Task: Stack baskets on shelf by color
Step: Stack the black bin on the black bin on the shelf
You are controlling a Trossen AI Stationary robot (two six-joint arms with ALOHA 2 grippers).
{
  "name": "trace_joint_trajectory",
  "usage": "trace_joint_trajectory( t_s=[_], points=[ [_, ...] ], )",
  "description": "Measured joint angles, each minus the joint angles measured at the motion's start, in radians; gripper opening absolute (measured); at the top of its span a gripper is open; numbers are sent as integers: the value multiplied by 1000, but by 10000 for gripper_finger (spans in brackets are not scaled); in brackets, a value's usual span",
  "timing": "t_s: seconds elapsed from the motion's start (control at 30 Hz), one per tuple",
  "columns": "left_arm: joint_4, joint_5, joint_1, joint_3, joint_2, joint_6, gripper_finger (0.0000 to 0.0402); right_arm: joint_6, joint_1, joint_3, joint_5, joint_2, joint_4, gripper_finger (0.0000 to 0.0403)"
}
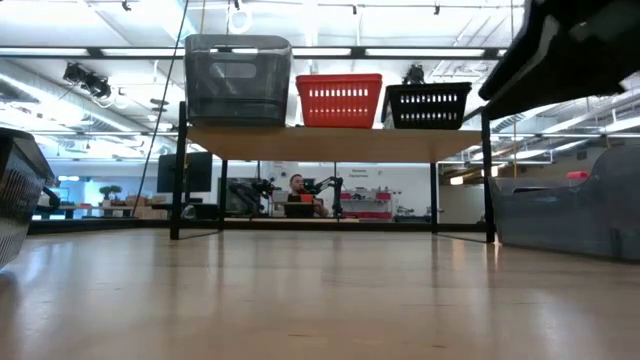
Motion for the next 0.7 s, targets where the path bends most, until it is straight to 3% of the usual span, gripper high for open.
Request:
trace_joint_trajectory(
  t_s=[0.4, 0.57, 0.7],
  points=[
    [8, 15, 7, 0, 64, -22, 195, 55, 38, 0, 0, 0, -2, 155],
    [1, 14, 31, 0, 111, -22, 195, 55, 37, 0, 0, 0, -2, 155],
    [-5, 15, 54, 0, 129, 83, 171, 55, 37, 0, 0, 0, -6, 155]
  ],
)
